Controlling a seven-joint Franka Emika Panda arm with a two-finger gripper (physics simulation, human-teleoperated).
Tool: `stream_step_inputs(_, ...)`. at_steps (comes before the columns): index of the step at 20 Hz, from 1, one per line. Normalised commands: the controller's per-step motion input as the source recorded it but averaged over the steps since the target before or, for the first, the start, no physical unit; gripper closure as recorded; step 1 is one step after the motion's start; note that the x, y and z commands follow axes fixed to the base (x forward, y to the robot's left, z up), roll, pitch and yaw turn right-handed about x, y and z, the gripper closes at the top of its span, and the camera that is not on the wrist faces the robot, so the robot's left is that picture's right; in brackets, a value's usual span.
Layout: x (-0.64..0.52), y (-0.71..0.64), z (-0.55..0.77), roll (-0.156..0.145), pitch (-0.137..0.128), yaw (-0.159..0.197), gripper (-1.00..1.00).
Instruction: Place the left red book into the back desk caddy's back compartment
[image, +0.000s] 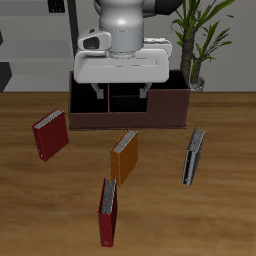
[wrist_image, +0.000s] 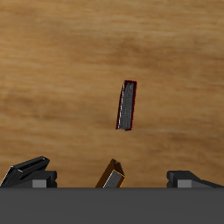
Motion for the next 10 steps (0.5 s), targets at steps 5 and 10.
stream_step_inputs(5, 0.30, -0.05, 0.11, 0.016, -0.036, 0.036, -1.00)
stream_step_inputs(10, 0.24, -0.20, 0.08, -0.028, -0.015, -0.018, -1.00)
